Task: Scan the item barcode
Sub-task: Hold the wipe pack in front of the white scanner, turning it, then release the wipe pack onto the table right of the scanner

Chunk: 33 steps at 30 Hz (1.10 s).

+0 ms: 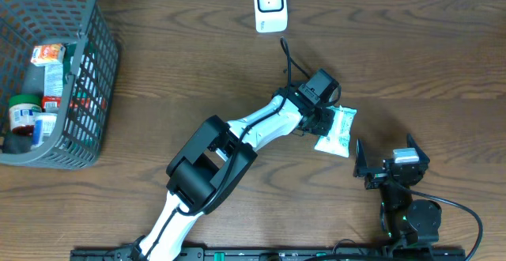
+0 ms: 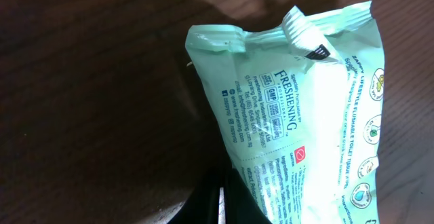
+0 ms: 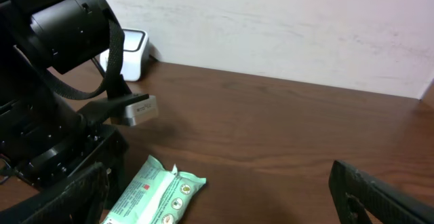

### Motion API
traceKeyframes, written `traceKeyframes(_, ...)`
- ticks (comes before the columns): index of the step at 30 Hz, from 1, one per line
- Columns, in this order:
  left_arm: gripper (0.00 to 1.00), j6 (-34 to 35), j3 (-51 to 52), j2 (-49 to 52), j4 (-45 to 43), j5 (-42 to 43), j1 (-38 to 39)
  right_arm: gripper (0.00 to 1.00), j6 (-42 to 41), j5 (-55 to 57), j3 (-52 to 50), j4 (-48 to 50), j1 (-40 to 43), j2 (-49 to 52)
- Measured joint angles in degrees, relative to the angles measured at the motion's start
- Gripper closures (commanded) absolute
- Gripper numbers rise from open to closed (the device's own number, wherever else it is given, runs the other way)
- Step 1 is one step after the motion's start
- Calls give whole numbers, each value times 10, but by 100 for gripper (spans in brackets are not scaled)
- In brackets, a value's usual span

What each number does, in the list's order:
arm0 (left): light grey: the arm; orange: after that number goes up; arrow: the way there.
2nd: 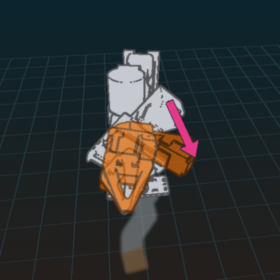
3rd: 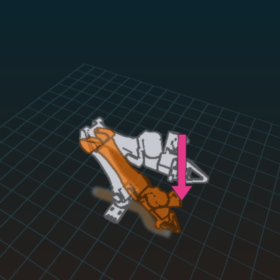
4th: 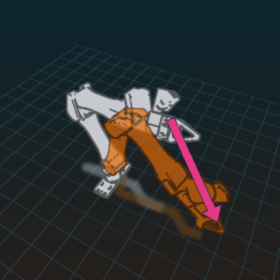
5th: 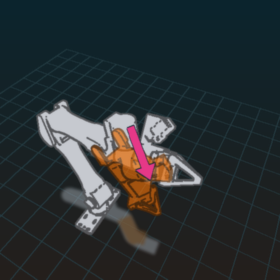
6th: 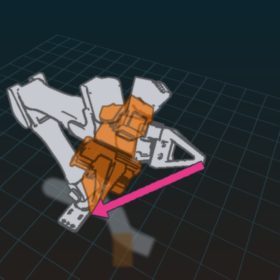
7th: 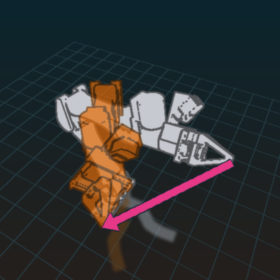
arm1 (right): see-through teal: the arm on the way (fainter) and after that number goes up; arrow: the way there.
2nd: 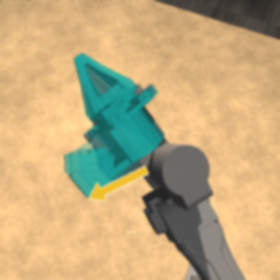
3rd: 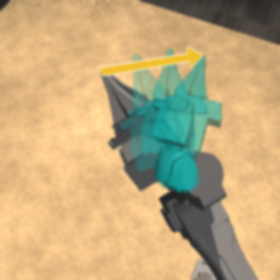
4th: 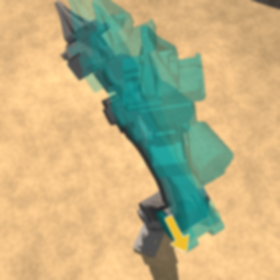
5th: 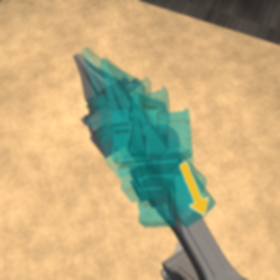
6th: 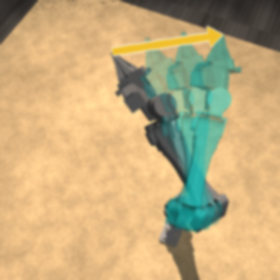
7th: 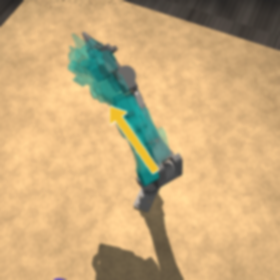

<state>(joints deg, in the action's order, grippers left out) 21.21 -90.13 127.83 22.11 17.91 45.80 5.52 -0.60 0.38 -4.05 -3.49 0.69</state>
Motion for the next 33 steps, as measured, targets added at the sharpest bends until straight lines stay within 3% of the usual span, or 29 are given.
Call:
traceKeyframes(7, 91, 0, 0, -3, 3, -16, 0, 1, 0, 0, 0, 0, 0, 0)
traceKeyframes(13, 83, -8, 10, -47, 43, -89, -6, 1, 0, 0, 0, 0, 0, 0)
traceKeyframes(19, 44, -25, 13, -205, 123, -123, -69, 1, 0, 0, 0, 0, 0, 0)
traceKeyframes(21, 32, -35, 4, -271, 169, -128, -111, 1, 0, 0, 0, 0, 0, 0)
traceKeyframes(24, 25, -56, -25, -354, 234, -135, -196, 1, 0, 0, 0, 0, 0, 0)
traceKeyframes(33, 18, -115, -63, -543, 306, -148, -548, 1, 0, 0, 0, 0, 0, 0)
